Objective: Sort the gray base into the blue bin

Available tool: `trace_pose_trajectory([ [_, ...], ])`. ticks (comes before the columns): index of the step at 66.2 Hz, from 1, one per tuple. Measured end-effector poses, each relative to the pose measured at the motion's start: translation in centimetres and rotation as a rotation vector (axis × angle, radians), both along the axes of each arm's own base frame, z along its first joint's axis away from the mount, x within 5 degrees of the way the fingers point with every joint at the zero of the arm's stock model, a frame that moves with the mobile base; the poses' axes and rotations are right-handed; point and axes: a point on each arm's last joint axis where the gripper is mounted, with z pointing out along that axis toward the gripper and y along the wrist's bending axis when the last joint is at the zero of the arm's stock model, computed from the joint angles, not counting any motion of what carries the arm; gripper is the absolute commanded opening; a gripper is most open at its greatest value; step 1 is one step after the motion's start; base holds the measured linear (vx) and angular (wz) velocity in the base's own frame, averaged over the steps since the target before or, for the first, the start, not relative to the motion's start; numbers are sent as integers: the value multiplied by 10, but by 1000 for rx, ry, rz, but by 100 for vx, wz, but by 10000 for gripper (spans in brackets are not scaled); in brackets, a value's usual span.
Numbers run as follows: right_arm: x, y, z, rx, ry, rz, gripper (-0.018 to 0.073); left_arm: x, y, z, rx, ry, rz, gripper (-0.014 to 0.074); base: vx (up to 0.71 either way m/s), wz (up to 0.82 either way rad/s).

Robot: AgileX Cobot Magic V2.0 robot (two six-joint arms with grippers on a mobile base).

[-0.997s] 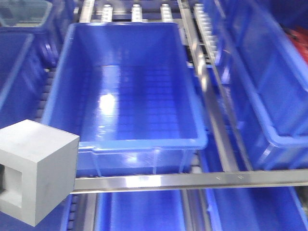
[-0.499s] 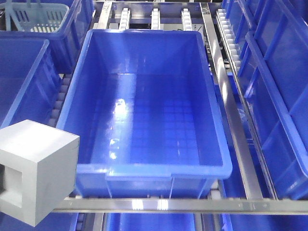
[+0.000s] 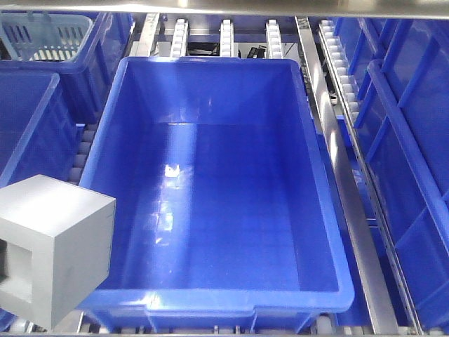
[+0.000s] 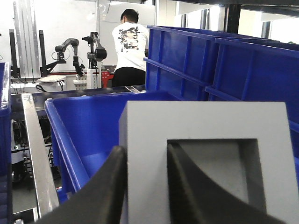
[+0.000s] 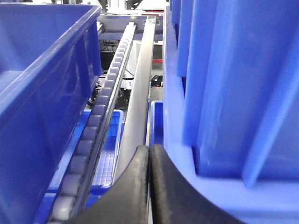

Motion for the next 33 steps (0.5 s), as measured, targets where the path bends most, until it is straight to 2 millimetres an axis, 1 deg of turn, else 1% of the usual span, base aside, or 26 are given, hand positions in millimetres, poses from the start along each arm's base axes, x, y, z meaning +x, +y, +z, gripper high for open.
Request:
trace_pose_trajectory([
  [33,0,0,0,0,0,0,-9,0,0,0,0,0,0,-6,4,-3],
])
